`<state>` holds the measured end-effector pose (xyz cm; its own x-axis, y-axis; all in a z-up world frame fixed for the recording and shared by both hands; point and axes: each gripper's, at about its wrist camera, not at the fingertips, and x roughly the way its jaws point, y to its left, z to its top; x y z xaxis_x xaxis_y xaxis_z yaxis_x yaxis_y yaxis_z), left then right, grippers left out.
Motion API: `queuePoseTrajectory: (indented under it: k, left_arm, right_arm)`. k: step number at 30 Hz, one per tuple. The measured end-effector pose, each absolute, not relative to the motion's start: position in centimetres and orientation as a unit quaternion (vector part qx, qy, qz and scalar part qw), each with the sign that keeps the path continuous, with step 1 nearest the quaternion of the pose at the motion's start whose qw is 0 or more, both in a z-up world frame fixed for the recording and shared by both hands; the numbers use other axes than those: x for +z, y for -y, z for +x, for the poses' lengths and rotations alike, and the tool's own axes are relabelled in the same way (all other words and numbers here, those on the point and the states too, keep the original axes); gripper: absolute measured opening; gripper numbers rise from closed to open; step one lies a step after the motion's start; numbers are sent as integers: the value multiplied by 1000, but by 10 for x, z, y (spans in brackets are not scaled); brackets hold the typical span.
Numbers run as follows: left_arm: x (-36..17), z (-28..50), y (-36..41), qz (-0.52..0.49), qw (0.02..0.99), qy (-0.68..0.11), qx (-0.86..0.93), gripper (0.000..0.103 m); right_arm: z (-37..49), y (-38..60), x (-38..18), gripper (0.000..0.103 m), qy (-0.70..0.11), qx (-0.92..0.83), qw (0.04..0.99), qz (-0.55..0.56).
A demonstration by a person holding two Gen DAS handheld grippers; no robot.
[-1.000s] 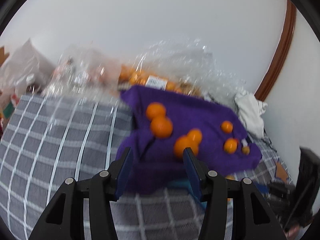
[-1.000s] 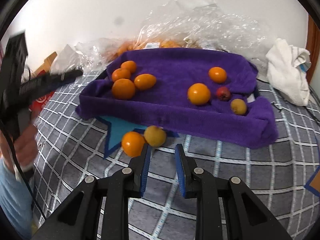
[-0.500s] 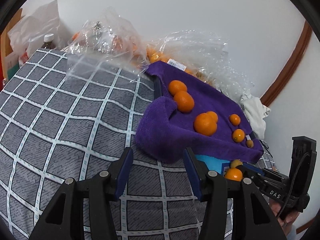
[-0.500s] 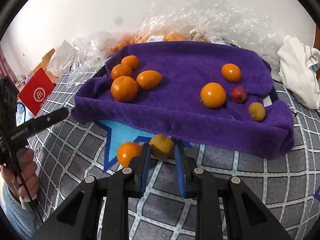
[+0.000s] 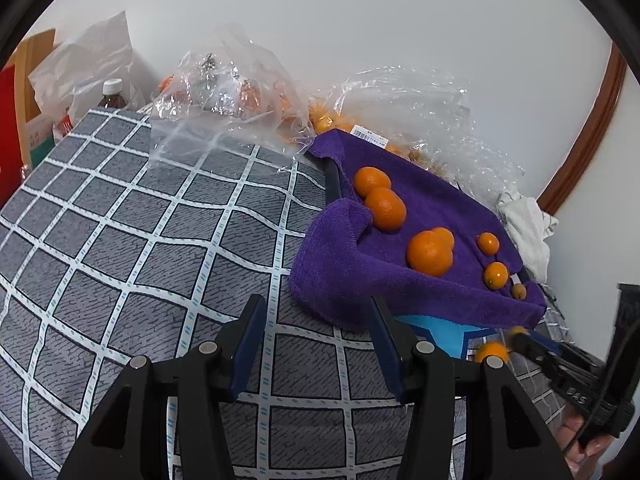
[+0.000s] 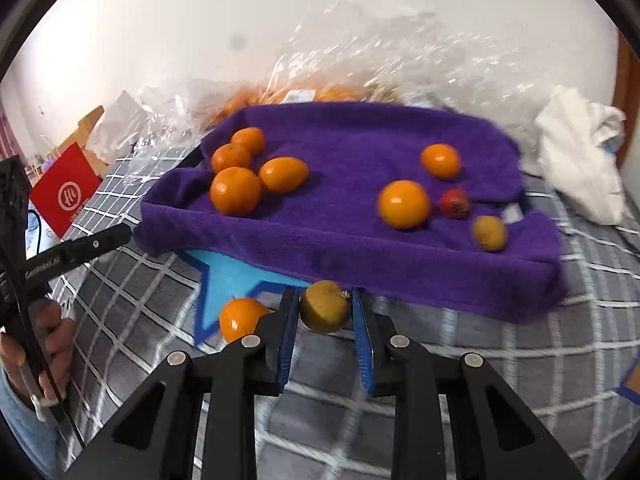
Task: Organize fruits
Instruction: 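Grasp a yellow fruit with the right gripper while the left gripper grasps an orange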
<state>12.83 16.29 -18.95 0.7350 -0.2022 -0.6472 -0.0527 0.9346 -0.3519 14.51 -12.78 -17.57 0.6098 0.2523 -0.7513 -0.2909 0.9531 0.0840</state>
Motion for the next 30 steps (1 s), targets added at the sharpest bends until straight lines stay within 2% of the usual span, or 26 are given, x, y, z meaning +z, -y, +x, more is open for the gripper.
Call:
queuePoseTrajectory:
  k: [6,13,18,30]
  left_arm:
    - [-187,129,-149,-153,917,-364,-62,49]
    - [-181,123,-119,-105,917,-361,-131,48]
    - [-178,120,-92,-98,903,-389,-153,48]
    - [-185,134,-15,-75,880,-436,-176,50]
  right_arm:
    - [119,172,-177,27,-409,78,907,-61]
    - [108,202,-187,27,-420,78,904,-9]
    - [96,202,-187,27,-399,61,913,-51]
    - [92,224,-186,27,-399,76,914,16]
